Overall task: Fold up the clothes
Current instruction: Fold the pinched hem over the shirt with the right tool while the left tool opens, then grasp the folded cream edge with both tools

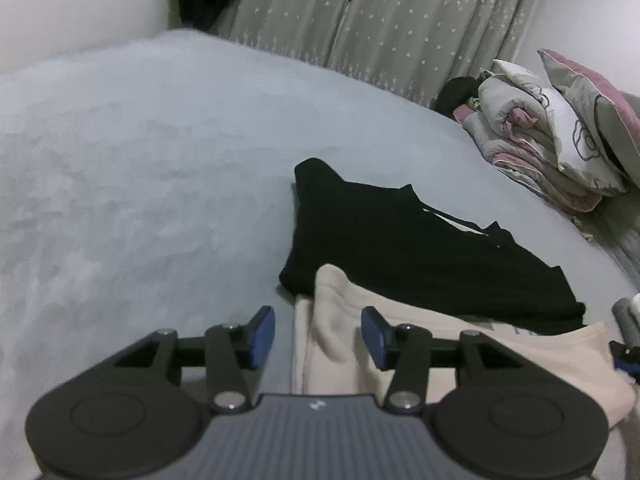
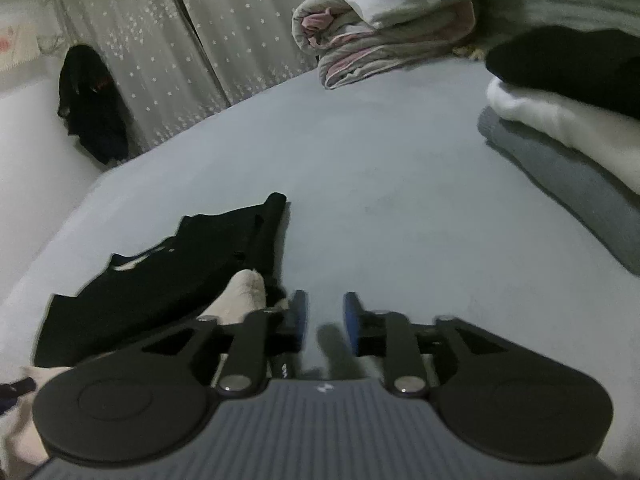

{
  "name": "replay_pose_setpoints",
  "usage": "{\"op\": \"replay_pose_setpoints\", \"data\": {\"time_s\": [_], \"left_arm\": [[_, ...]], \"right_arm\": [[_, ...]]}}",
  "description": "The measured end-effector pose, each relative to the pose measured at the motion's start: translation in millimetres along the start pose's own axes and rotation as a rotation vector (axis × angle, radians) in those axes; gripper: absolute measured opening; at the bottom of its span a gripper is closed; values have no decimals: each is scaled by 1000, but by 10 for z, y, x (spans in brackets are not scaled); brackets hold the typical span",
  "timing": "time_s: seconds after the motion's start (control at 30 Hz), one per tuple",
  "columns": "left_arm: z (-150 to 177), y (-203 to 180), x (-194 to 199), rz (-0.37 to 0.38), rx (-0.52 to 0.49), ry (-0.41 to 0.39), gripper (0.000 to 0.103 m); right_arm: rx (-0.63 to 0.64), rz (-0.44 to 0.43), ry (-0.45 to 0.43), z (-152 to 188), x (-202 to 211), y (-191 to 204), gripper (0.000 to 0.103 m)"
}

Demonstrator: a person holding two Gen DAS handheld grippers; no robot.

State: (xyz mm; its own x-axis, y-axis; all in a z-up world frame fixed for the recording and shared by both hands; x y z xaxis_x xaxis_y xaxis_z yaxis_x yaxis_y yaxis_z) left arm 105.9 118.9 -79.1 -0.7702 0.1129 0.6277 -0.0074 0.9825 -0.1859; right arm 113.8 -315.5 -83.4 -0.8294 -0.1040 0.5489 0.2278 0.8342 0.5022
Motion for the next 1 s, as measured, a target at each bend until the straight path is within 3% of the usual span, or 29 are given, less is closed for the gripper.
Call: {"op": "replay_pose_setpoints", "data": {"time_s": [0.03, 0.3, 0.5, 0.67, 0.77, 0.9, 1.0], "left_arm": [[5, 4, 16, 0, 11, 24, 53], [173, 122, 266, 36, 124, 188, 63], [372, 306, 399, 147, 360, 253, 63], [515, 330, 413, 244, 478, 308, 63], [553, 323, 376, 263, 505, 271, 67], [581, 265, 318, 270, 559, 155, 73], [527, 78, 305, 221, 463, 115, 73]], "right_arm": [[-16, -14, 5, -3, 67, -3, 49], [-141, -65, 136, 71, 399, -27, 49], [-306, -112, 242, 220, 579, -81, 49], [-458, -155, 303, 407, 612, -157, 51], [-479, -180, 292, 472, 571, -146, 51], [-486, -195, 238, 461, 501, -106, 51], [-482, -206, 199, 463, 457, -70, 51]]}}
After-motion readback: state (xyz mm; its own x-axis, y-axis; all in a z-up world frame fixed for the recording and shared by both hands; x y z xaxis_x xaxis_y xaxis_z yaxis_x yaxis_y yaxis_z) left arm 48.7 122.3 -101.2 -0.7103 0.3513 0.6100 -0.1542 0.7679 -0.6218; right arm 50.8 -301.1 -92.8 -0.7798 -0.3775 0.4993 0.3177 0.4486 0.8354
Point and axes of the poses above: each gripper's, at about its wrist camera, not at the fingertips, and x roughly against the way its jaws point, y to its left, z to its underside, the point moved 6 cm from there along -x, roughly the way its jaws point, and after that the axes turned 9 degrees about -x, right-handed, at the moved point
